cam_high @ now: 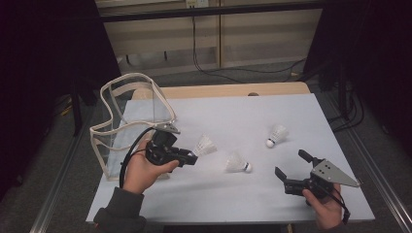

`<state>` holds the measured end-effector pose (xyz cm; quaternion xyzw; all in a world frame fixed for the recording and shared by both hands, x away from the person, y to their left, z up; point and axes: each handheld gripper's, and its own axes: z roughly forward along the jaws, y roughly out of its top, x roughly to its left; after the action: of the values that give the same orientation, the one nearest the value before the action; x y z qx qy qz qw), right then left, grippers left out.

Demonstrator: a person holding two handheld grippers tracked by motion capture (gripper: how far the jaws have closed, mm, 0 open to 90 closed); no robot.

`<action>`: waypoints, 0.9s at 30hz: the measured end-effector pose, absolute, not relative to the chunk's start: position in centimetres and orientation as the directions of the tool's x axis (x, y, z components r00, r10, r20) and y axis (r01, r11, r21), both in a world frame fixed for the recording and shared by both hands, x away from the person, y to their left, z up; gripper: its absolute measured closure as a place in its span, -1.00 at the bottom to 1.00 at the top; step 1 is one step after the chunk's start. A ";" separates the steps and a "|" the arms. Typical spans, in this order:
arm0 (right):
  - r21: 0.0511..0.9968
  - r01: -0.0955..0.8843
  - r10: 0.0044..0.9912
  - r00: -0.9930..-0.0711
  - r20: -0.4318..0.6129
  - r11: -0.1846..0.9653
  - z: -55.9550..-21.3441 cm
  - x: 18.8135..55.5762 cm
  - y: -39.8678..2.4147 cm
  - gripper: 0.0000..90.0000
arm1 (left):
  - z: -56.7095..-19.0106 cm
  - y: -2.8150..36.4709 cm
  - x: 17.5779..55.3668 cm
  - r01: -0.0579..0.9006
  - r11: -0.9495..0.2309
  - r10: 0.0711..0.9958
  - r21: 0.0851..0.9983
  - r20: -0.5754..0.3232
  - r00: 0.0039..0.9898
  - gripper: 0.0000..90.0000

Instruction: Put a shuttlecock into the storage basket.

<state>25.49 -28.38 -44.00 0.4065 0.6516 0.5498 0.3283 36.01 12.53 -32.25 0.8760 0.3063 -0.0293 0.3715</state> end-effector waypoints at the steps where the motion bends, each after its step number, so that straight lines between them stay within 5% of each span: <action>1: 0.984 0.169 0.890 -0.455 0.021 0.063 -44.0 25.5 -28.4 -0.98 | -32.1 12.5 36.1 0.561 -0.535 0.515 0.632 -0.282 0.809 0.45; 27: 0.984 0.168 0.889 -0.457 0.022 0.062 -44.0 25.1 -28.5 -0.98 | -29.6 12.6 37.3 0.573 -0.535 0.533 0.621 -0.278 0.799 0.45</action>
<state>25.13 -28.51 -43.97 0.4056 0.6514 0.5517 0.3268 37.32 12.57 -29.61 0.8757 0.3157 -0.0272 0.3642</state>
